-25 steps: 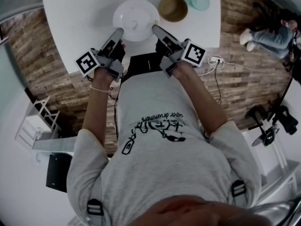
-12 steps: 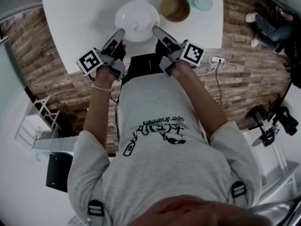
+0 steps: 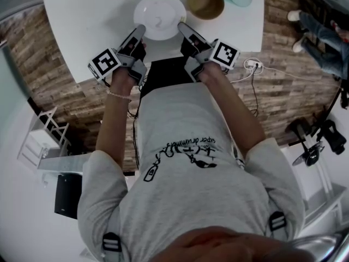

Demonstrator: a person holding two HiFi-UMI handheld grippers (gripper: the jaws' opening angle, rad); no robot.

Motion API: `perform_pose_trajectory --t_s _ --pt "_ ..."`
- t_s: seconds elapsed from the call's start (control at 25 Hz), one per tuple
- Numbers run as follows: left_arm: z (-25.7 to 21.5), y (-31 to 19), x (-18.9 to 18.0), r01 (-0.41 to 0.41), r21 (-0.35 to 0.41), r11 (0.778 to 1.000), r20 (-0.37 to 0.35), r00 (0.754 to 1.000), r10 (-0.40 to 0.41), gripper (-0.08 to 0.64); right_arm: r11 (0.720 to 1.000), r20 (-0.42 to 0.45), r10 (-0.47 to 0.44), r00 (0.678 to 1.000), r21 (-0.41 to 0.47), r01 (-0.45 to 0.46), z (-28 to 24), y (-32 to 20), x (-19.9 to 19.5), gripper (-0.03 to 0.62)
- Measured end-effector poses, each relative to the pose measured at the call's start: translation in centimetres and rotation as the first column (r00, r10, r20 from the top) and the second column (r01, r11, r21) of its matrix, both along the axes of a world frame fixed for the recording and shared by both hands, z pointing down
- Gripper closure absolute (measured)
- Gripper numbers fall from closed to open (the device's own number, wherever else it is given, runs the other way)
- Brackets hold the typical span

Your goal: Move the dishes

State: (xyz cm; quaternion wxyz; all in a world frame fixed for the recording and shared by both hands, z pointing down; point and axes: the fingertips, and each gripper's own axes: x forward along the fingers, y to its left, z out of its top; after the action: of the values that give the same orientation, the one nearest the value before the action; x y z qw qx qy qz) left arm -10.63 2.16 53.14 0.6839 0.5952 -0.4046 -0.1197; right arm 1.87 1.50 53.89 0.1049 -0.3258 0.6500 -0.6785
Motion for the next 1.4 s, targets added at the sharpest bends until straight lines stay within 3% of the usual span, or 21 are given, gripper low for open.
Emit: perform_pose_trajectory --t_s 0.48,0.96,1.2,1.4 --pt "1.6 0.0 -0.1 -0.050 0.016 0.999 0.131 0.990 0.048 0.514 0.999 0.004 0.031 1.000 -0.031 -0.031 1.8 0.3 0.0 0.554" --pt "2.3 -0.1 -0.5 -0.137 0.042 0.990 0.348 0.930 0.114 0.498 0.997 0.008 0.065 0.998 -0.037 -0.064 2.4 0.2 0.1 0.554" --pt "2.6 0.0 -0.4 -0.168 0.037 0.985 0.402 0.905 0.139 0.491 0.996 -0.027 0.062 0.998 -0.058 -0.064 2.8 0.4 0.3 0.553" --pt "2.8 0.1 -0.4 -0.171 0.029 0.985 0.411 0.900 0.145 0.491 0.995 -0.059 0.059 0.996 -0.071 -0.064 3.0 0.6 0.3 0.552"
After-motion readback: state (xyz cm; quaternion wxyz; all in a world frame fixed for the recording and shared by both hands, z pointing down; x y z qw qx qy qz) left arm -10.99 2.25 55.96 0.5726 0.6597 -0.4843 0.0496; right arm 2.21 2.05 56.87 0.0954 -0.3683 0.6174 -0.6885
